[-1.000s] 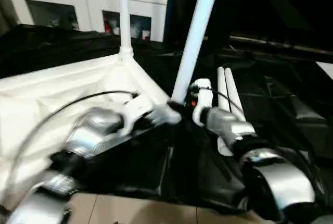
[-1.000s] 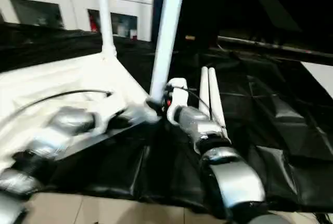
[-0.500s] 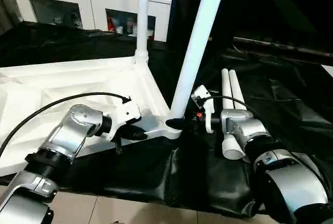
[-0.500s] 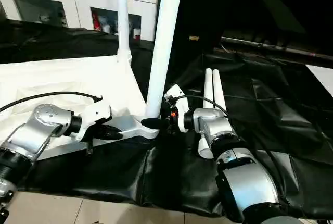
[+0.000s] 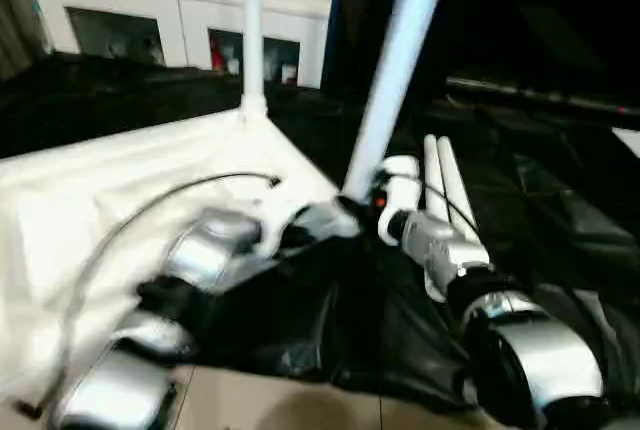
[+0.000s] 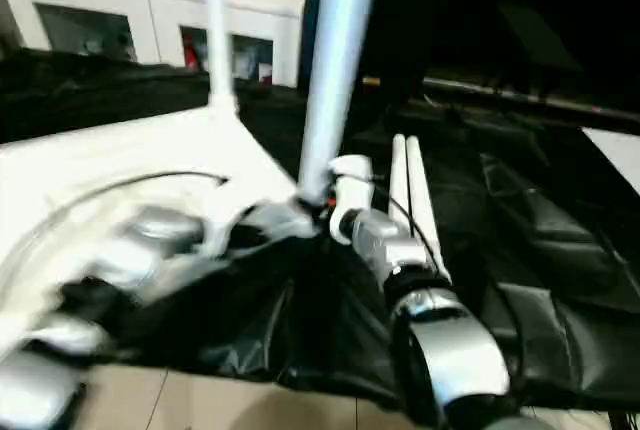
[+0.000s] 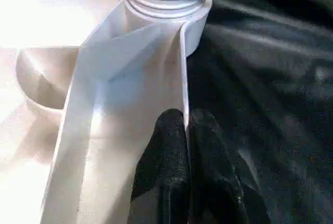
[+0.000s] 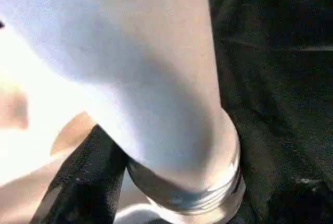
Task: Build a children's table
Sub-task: Rotate leg to tighten
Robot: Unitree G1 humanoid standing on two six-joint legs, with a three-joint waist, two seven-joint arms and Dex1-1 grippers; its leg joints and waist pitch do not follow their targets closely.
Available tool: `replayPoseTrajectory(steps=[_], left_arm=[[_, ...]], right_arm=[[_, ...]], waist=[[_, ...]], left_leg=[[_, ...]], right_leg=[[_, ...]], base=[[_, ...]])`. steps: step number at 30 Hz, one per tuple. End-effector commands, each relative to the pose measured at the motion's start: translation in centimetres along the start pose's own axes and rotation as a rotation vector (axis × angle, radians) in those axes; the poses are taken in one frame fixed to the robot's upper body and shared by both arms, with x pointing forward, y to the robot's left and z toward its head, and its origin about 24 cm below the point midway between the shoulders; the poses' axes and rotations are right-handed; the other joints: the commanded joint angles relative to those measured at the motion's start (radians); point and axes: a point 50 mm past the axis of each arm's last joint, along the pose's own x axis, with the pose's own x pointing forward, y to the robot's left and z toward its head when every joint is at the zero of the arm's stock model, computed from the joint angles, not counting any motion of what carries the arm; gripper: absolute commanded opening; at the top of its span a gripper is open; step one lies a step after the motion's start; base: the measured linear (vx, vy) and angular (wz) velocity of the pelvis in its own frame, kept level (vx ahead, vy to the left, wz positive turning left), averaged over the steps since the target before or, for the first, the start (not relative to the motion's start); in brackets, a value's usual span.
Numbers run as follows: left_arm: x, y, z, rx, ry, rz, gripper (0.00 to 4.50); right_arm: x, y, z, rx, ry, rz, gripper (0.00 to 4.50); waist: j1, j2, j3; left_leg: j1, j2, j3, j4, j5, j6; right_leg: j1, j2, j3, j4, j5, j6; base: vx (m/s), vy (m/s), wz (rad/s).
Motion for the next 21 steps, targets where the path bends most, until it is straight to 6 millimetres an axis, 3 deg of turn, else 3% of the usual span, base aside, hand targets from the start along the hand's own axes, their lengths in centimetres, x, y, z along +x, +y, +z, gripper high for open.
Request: replayPoseTrajectory(steps=[1,4,6,7,9,14,18,20,21], left_arm=[[0.9,-2.6,3.7,0.022,-0.124,-0.127,0.00],[1.0,-3.0,4.0,0.025,-0.121,-0.132,0.00],[1.0,-3.0,4.0,0.021,-0.117,-0.128,0.00],[1.0,-2.9,3.9,0.025,-0.110,-0.122,0.00],[0.8,-2.7,3.6,0.030,-0.098,-0.112,0.00],[0.4,-2.5,3.0,0.064,-0.073,-0.125,0.00],[-0.3,-2.2,2.2,0.150,-0.054,-0.174,0.00],[-1.2,-1.9,1.2,0.247,-0.022,-0.227,0.00],[-2.0,-1.6,0.3,0.288,0.005,-0.282,0.00]], right_arm=[[-1.0,-1.7,-6.1,0.225,0.228,-0.171,2.73],[-0.8,-1.3,-5.7,0.255,0.216,-0.207,2.73],[-0.7,-1.2,-5.7,0.251,0.217,-0.211,2.73],[-0.7,-1.2,-5.6,0.247,0.217,-0.210,2.73],[-0.6,-1.1,-5.5,0.242,0.218,-0.210,2.73],[-0.6,-0.8,-5.7,0.193,0.253,-0.159,2.73],[-0.7,-0.4,-5.9,0.063,0.309,-0.019,2.73],[-1.0,-0.5,-5.9,-0.013,0.348,0.072,2.73],[-1.3,-0.7,-5.9,-0.055,0.380,0.149,2.73]], waist=[[-0.004,0.023,-0.022],[-0.004,0.024,-0.024],[-0.004,0.022,-0.029],[-0.004,0.022,-0.030],[-0.007,0.022,-0.028],[-0.010,0.022,-0.024],[-0.009,0.023,-0.024],[-0.012,0.021,-0.028],[-0.016,0.026,-0.030]], left_leg=[[-0.005,0.039,-0.014,-0.087,-0.323,-0.033],[-0.009,0.038,-0.015,-0.089,-0.315,-0.039],[-0.013,0.039,-0.015,-0.088,-0.283,-0.040],[-0.016,0.038,-0.011,-0.086,-0.239,-0.035],[-0.018,0.038,-0.010,-0.085,-0.231,-0.033],[-0.015,0.040,-0.010,-0.090,-0.284,-0.040],[-0.016,0.042,-0.013,-0.092,-0.300,-0.038],[-0.025,0.042,-0.013,-0.092,-0.247,-0.024],[-0.021,0.043,-0.011,-0.088,-0.200,-0.019]], right_leg=[[0.001,-0.091,0.069,-0.107,-0.308,-0.122],[0.003,-0.089,0.067,-0.105,-0.287,-0.117],[0.008,-0.087,0.067,-0.098,-0.234,-0.119],[0.009,-0.083,0.065,-0.092,-0.157,-0.128],[0.011,-0.082,0.065,-0.091,-0.137,-0.134],[0.008,-0.085,0.066,-0.100,-0.203,-0.128],[0.007,-0.089,0.066,-0.105,-0.247,-0.118],[0.016,-0.086,0.066,-0.101,-0.180,-0.122],[0.017,-0.082,0.064,-0.091,-0.086,-0.143]], base=[[0.000,0.000,0.00],[0.000,0.000,0.00],[0.050,-0.008,-0.03],[0.000,0.000,0.00],[0.000,0.000,0.00],[0.000,0.000,0.00],[0.000,0.000,0.00],[0.000,0.000,0.00],[0.000,0.000,0.00]])
